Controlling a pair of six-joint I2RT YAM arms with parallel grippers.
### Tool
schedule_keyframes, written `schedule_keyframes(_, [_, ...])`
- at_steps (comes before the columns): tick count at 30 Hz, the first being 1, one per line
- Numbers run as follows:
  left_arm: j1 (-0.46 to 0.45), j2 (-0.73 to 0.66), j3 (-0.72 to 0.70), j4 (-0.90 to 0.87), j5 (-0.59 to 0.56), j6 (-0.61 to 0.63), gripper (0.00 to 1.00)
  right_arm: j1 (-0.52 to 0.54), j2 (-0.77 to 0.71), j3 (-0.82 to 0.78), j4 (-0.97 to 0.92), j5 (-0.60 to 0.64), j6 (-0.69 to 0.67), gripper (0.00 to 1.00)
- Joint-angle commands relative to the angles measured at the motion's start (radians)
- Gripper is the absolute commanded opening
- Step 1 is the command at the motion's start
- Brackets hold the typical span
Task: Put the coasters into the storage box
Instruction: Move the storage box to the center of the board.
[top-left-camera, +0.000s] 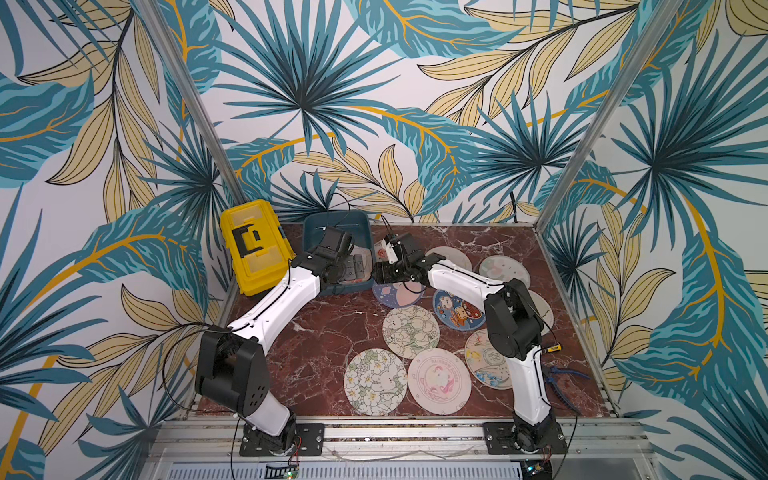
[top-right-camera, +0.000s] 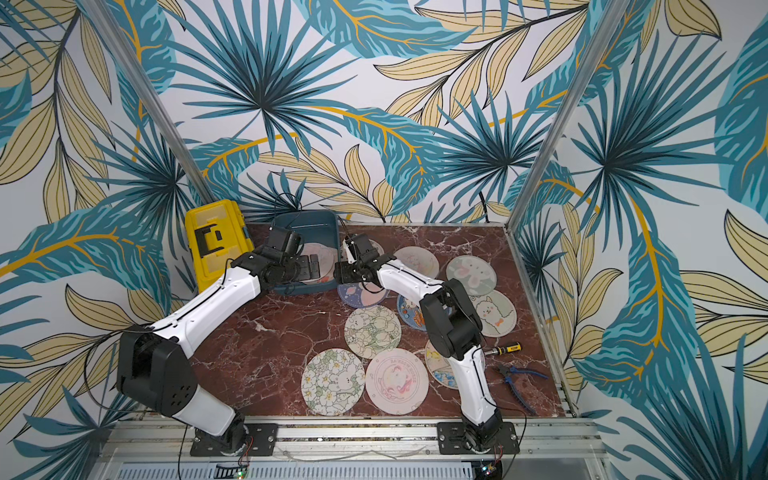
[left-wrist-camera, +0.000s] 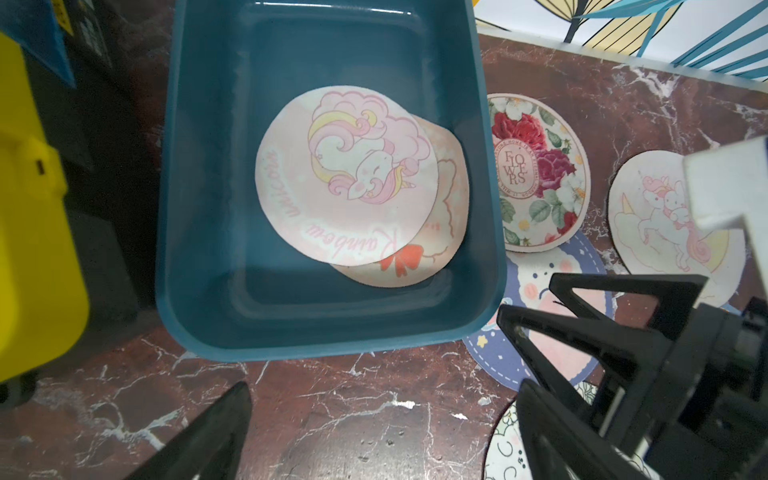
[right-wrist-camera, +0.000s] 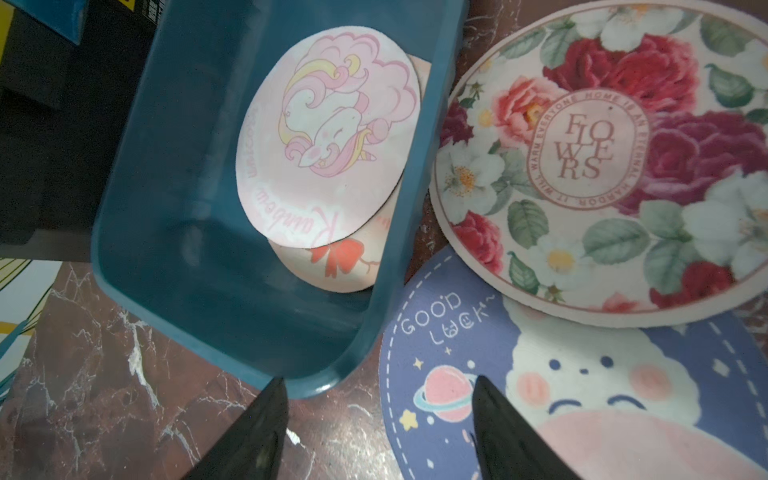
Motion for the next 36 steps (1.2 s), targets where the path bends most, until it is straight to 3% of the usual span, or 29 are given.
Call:
schedule_keyframes(1, [0.0,-0.051,-0.038,0.017,-0.034,-0.012,1.0,0.006,0.036,0.014,0.044,-0.013,0.045,0.68])
schedule_keyframes(10, [0.007,-0.093,-0.058,0.017,-0.052,-0.014,1.0,0.007,0.111,0.082,0.091,-0.048,0.078,0.54])
schedule_keyframes(21, [0.015,-0.11,-0.082,0.019,-0.059,-0.019,1.0,0.009,0.117,0.09,0.096,-0.075,0.08,0.27])
schedule_keyframes(36, [0.022,-0.115,-0.089,0.019,-0.089,-0.022,1.0,0.009,0.068,0.023,0.087,-0.135,0.053,0.1])
